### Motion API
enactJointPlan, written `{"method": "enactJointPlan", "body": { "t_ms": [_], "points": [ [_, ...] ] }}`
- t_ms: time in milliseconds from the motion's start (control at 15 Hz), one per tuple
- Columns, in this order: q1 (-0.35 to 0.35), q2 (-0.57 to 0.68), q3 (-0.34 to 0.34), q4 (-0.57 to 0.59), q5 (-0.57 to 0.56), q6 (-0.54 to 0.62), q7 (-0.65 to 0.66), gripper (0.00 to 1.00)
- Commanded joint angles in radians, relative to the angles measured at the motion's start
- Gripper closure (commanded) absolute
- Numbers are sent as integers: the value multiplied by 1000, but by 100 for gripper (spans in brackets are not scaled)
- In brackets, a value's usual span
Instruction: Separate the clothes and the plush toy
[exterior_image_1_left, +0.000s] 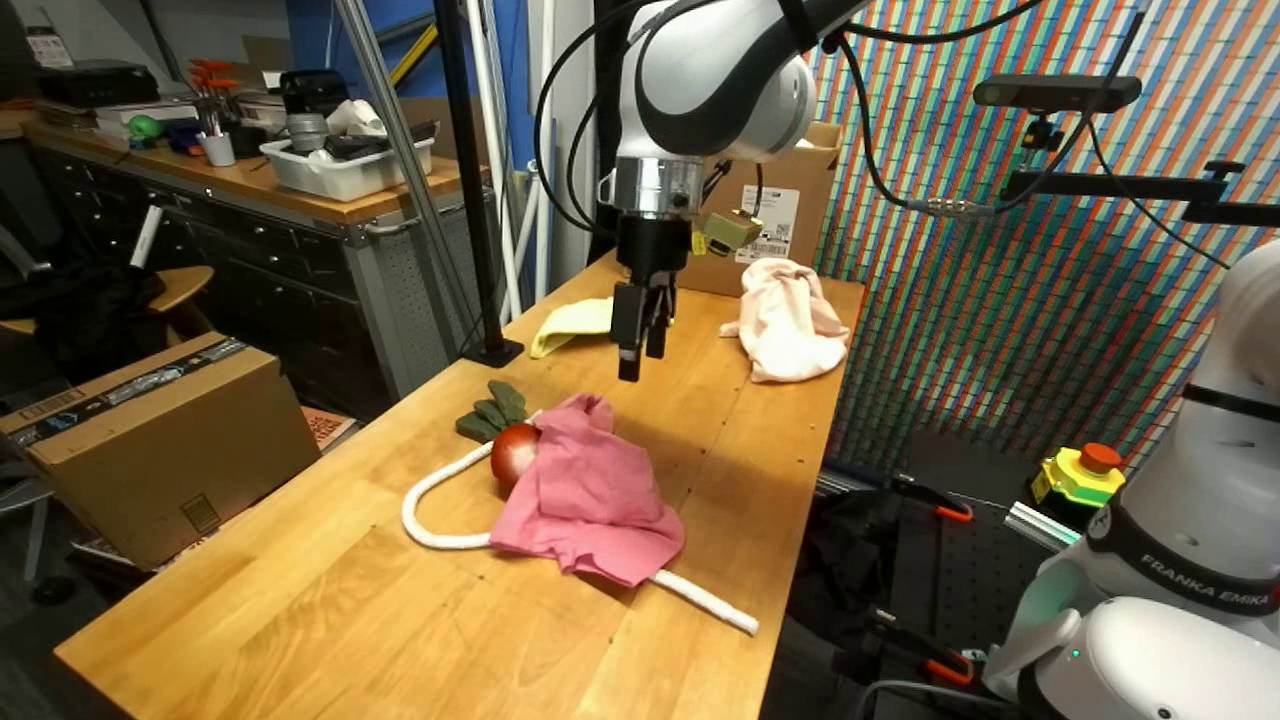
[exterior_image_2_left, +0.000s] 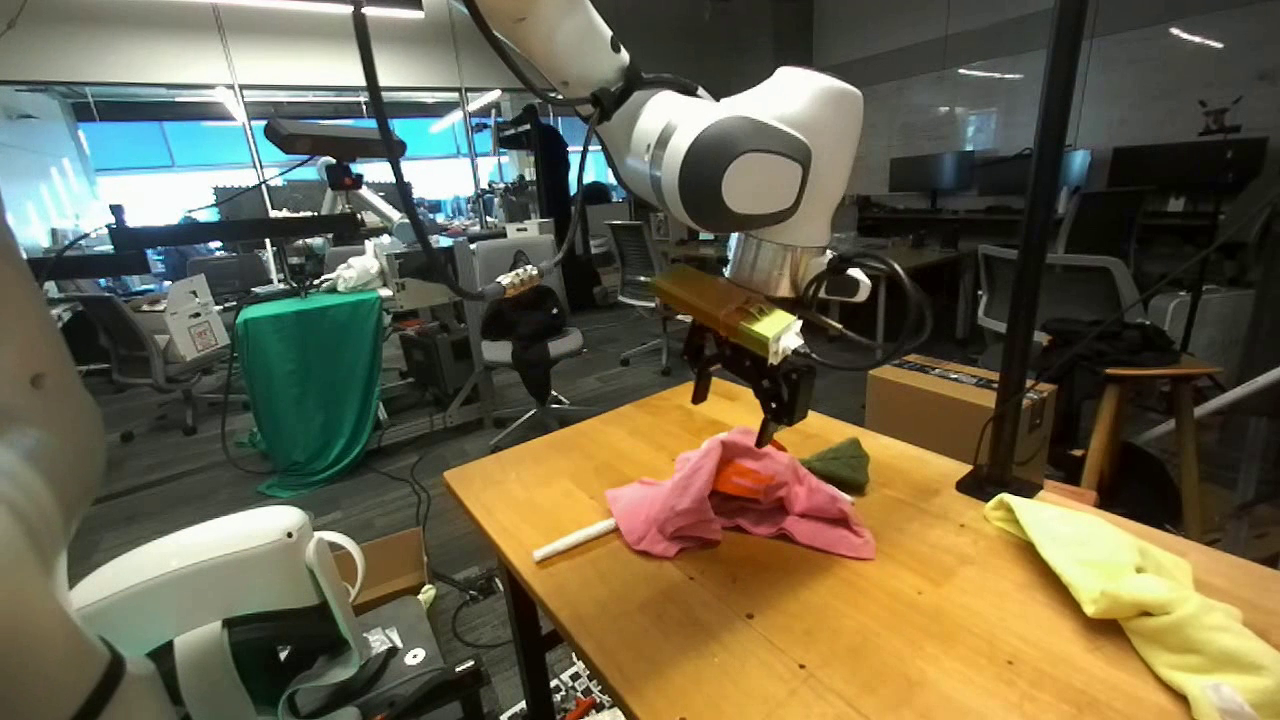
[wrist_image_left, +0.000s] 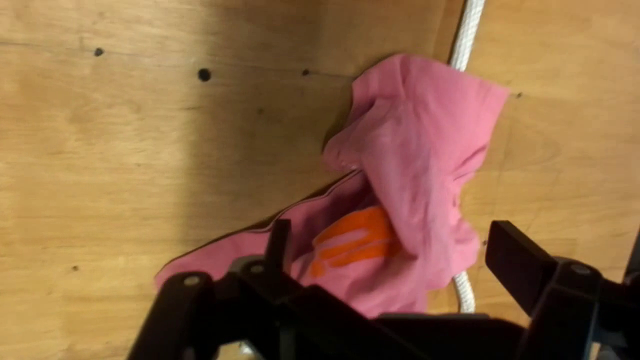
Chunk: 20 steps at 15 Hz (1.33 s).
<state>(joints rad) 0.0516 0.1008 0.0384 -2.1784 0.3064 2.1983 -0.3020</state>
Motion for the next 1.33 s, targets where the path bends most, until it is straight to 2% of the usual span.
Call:
{"method": "enactJointPlan", "body": {
  "t_ms": [0,200,400,667,933,1267],
  "points": [
    [-19,31,21,45,55,-161,-130,0],
    [-13,68,29,69,42,-246,-168,0],
    [-4,96,45,77,20,-245,-165,0],
    [11,119,73,68,9,-145,-141,0],
    [37,137,99,43,0,34,-86,0],
    [74,183,119,19,-71,230,7,0]
  ]
}}
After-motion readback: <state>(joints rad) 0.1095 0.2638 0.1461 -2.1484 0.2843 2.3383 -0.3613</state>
